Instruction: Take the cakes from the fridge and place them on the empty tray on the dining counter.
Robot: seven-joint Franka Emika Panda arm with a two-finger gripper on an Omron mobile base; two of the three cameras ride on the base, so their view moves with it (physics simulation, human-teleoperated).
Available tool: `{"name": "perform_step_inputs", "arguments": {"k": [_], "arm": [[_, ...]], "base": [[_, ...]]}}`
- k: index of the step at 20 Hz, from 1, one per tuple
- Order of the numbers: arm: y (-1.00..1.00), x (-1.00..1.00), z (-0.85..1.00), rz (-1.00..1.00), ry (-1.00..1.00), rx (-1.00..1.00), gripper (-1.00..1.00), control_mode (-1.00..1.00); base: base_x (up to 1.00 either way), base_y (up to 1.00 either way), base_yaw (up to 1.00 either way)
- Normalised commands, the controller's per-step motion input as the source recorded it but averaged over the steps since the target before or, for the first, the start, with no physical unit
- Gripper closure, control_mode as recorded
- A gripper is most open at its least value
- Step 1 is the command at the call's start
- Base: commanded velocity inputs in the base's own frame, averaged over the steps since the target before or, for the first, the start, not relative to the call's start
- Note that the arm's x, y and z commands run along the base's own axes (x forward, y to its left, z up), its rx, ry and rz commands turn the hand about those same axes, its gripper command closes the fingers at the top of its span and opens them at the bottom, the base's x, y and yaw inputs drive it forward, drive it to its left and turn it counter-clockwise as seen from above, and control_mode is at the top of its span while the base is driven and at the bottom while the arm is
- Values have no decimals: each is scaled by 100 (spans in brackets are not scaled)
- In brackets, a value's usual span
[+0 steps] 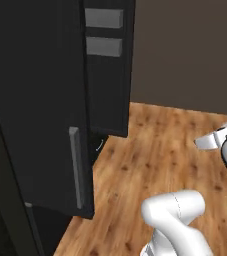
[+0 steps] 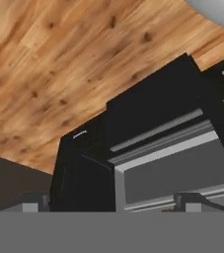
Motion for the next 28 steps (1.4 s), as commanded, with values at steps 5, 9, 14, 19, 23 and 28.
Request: {"name": "perform_step_inputs", "arguments": {"k": [5,9,14,19,23,28], "arm": [[0,0,0,0,0,0,-100,100],[0,0,0,0,0,0,-100,100],[0,0,0,0,0,0,-100,100],[0,0,0,0,0,0,-100,100],[0,0,0,0,0,0,-100,100],[0,0,0,0,0,0,-100,100]], "base": [[80,0,62],[79,-11,64],[76,-4,64],[88,-19,62],[84,-50,61],[98,-12,54]]}}
